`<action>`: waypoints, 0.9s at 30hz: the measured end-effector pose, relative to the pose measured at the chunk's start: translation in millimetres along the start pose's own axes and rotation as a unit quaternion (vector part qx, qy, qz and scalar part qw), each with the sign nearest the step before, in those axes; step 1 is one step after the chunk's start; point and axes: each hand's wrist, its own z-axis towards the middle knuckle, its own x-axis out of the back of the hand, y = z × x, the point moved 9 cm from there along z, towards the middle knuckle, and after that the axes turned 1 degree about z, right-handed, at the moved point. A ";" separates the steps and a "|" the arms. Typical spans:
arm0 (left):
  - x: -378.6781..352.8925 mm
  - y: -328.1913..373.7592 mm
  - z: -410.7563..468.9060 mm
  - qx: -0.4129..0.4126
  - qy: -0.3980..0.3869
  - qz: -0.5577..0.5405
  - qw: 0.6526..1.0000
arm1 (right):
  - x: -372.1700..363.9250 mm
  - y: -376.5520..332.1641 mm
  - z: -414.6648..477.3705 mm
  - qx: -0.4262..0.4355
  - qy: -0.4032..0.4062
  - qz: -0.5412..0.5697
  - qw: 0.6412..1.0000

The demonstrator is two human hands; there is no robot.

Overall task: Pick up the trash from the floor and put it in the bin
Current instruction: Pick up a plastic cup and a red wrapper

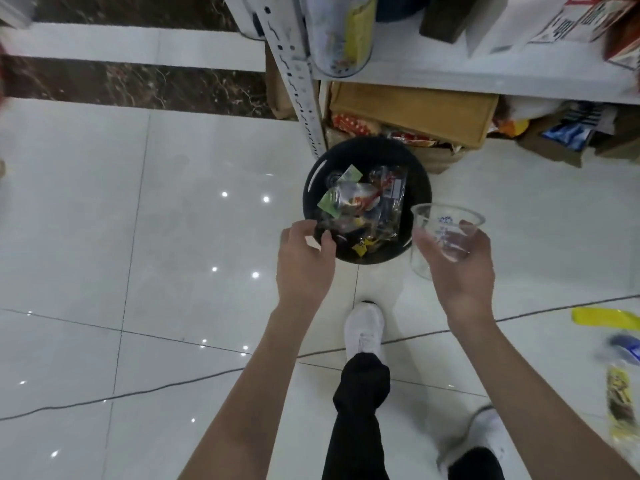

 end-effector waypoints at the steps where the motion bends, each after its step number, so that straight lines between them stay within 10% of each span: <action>1: 5.6 -0.9 1.2 -0.005 -0.003 -0.001 1.000 | -9.1 -4.5 2.0 0.002 0.001 0.000 1.000; 12: 29.9 37.0 1.7 -0.068 -0.021 -0.023 0.997 | -32.0 -22.8 -6.7 0.044 0.023 -0.033 0.998; 27: -131.9 175.4 -114.6 -0.271 -0.186 0.098 0.939 | 225.6 67.4 -32.3 0.009 0.226 0.065 0.972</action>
